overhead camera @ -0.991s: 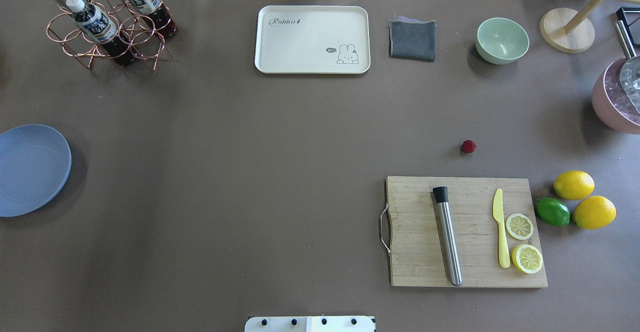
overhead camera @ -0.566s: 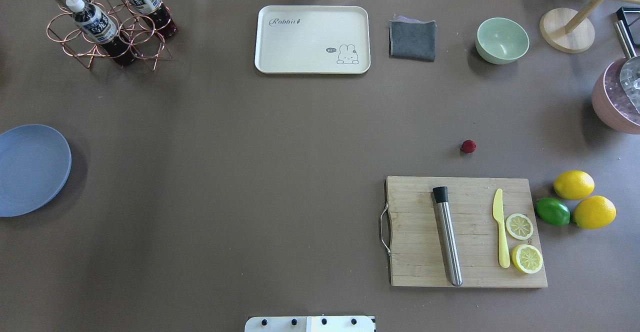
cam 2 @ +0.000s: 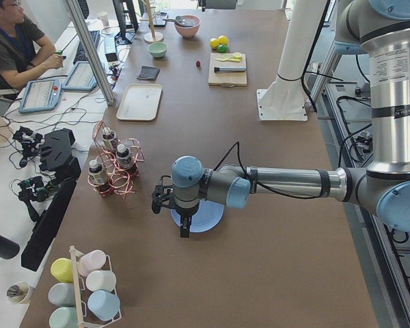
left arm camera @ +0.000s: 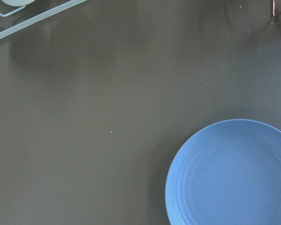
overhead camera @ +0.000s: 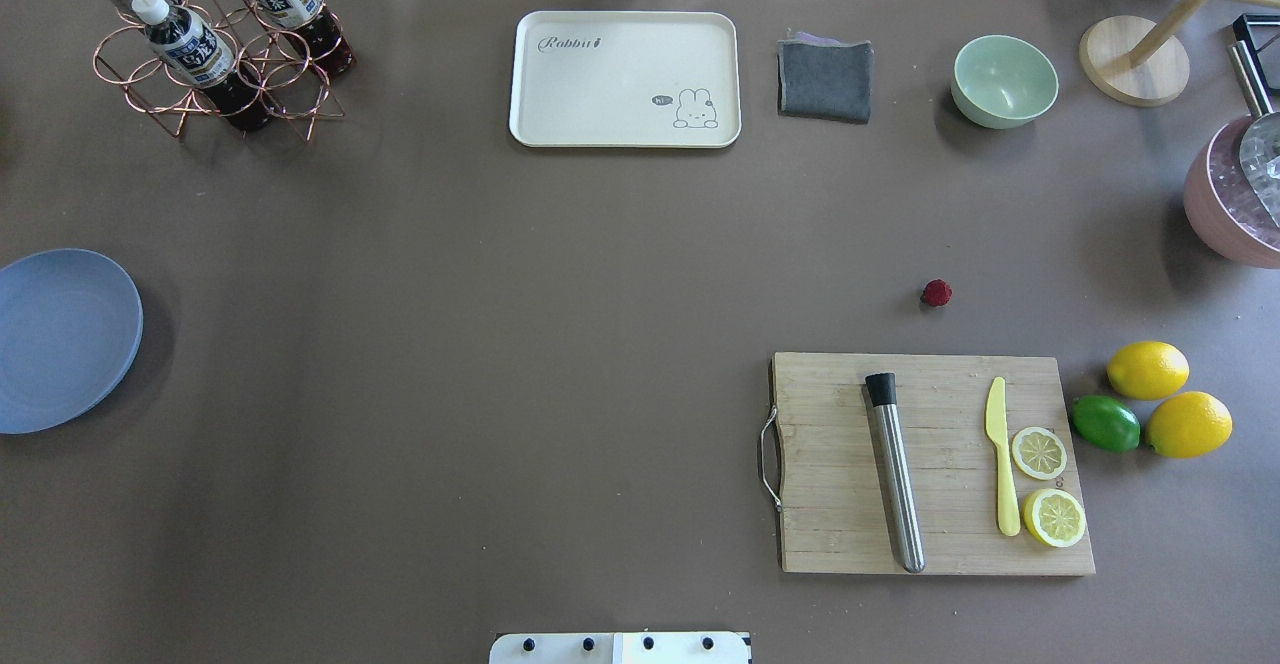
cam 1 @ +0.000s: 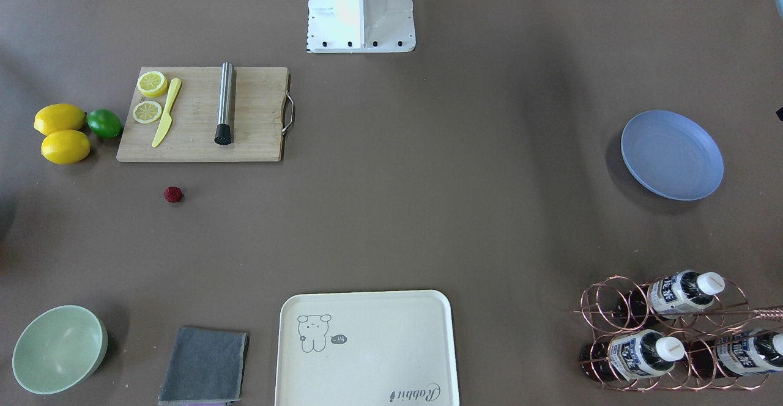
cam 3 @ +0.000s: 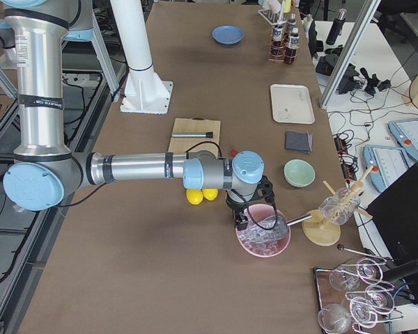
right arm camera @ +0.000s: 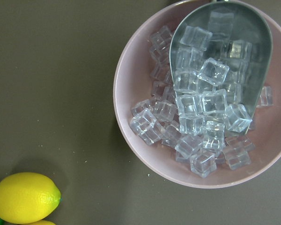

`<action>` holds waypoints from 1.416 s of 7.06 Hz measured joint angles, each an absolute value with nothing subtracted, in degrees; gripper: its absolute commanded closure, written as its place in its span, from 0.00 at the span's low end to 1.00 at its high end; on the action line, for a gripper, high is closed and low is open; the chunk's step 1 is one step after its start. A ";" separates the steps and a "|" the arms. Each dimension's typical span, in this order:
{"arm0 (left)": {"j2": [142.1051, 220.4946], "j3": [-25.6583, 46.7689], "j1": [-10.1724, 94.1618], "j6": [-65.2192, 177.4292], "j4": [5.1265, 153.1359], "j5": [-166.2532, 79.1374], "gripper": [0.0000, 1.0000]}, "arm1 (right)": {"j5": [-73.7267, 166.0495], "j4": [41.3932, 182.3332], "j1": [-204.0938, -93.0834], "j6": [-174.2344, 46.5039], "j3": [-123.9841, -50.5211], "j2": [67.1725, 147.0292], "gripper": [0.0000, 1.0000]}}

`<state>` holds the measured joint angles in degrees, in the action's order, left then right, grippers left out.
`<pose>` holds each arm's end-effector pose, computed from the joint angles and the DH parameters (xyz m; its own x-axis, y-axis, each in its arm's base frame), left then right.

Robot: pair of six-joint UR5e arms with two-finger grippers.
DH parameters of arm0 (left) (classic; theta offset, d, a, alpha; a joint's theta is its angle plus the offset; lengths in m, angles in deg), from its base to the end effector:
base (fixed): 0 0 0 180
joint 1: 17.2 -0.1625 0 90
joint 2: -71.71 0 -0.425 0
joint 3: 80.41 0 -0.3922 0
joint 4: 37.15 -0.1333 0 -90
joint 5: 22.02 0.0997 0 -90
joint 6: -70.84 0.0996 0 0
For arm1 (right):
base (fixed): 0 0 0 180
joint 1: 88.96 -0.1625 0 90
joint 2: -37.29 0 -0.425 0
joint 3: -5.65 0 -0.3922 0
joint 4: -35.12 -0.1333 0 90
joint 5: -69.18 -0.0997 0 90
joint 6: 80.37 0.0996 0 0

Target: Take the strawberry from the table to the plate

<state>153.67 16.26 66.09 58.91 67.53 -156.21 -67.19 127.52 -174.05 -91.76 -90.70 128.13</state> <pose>-0.0113 -0.4505 0.6392 0.7019 0.0381 -0.7113 0.0321 0.9959 0.0850 0.0193 -0.4909 0.6130 0.6538 -0.2927 0.6978 0.2189 0.9559 0.1959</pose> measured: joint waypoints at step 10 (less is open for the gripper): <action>161.13 -10.74 52.61 49.63 100.60 -159.23 1.00 | -68.11 127.49 -172.79 -90.21 -91.14 127.89 0.00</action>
<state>161.13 -10.74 52.61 49.63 100.60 -159.23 -68.11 127.49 -172.79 -90.21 -91.14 127.89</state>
